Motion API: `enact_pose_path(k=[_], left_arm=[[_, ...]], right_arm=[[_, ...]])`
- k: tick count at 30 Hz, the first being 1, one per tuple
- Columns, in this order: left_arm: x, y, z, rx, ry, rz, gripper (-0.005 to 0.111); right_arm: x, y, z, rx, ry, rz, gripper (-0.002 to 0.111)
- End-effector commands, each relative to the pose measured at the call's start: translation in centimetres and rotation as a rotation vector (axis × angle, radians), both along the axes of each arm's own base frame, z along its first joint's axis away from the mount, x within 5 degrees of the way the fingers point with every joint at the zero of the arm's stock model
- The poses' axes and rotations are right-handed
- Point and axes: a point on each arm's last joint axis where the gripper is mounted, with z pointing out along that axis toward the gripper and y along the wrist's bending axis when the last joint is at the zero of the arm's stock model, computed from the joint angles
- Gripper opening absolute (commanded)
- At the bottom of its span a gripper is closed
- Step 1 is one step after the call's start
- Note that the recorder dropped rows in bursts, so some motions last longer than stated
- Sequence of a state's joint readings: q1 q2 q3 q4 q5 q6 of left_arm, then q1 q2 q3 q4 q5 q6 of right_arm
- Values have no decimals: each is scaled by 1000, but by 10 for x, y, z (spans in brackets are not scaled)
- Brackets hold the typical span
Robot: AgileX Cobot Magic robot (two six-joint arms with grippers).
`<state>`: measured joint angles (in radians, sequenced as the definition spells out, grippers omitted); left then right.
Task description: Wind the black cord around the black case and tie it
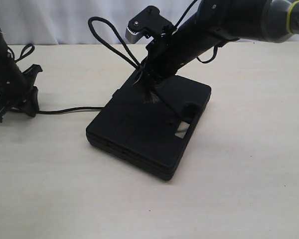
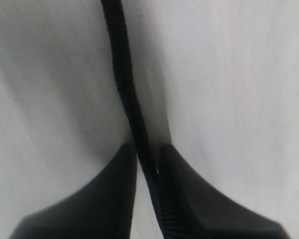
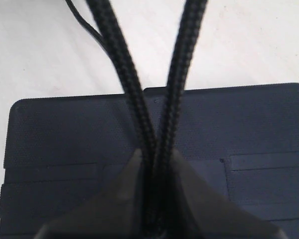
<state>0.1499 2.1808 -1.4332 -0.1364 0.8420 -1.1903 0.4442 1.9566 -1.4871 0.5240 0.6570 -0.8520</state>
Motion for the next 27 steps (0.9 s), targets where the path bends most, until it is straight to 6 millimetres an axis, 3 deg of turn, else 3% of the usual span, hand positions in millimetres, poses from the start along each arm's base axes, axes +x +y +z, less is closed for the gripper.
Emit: enact_pose_path(k=[1,7,20,22,23,27], left_arm=[[0,4,-7,44,11,-29,19],[0,10,-7,122,5,-89,19],[0,11,-7,125,9,-92,18],[-2,10,-7,118,24,-72,12],[-3,9,-7,106,35,-55,1],[-4,9,-7,102,55,-56,0]], right_arm=[[-1,-1,6,2,-13,3,4],[-1,-1,6,2,-13,3,4],[-1,-1,6,2,-13,3,4],[-1,-1,6,2,-13,3,4],[-1,-1,6,2,-13,3,4],[-1,-1,6,3,-17,1,4]])
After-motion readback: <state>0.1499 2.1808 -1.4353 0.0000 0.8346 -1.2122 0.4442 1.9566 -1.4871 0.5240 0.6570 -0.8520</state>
